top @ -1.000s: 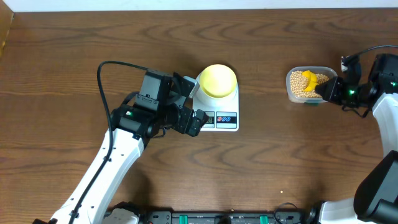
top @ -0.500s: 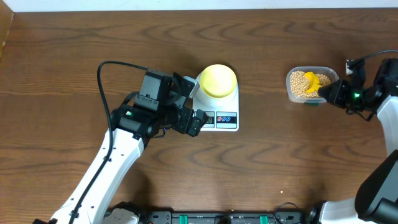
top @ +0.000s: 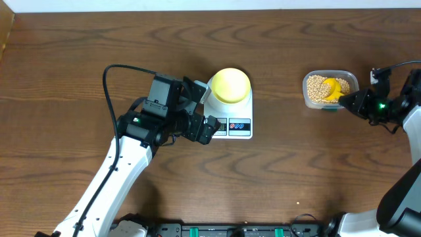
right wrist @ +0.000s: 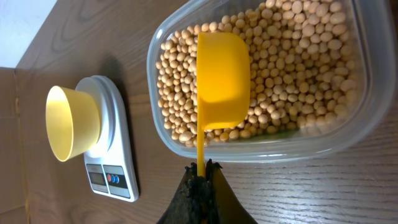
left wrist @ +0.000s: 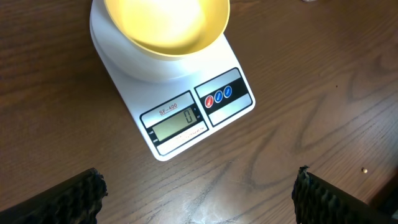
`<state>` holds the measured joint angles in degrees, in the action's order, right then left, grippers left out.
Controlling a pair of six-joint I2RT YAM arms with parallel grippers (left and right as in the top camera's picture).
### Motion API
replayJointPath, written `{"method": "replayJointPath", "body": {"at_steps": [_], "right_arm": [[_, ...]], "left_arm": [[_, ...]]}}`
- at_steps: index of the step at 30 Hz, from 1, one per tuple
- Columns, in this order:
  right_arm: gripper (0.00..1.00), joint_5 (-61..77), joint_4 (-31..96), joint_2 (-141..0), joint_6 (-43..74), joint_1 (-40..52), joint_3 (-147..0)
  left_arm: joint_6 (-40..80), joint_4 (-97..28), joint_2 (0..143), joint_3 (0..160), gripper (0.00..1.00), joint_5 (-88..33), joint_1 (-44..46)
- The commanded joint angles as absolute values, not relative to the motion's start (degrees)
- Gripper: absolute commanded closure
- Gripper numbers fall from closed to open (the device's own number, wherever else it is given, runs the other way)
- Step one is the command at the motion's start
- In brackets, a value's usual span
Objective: Scoop item into bowl and weigh 50g on scale
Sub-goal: 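Drag the scoop through the soybeans to fill it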
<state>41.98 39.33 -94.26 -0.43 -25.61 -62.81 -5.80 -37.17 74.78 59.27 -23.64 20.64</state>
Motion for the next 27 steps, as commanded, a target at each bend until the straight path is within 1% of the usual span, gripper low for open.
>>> {"method": "replayJointPath", "body": {"at_steps": [1, 27], "right_arm": [[0.99, 44.6, 39.16, -94.85, 0.14, -25.8, -62.06], [0.99, 44.91, 34.41, -94.85, 0.38, -22.61, -60.71]], "left_arm": [[-5.48, -37.19, 74.91, 59.24, 0.02, -23.24, 20.71], [-5.48, -37.19, 74.91, 59.24, 0.02, -23.24, 20.71]]}}
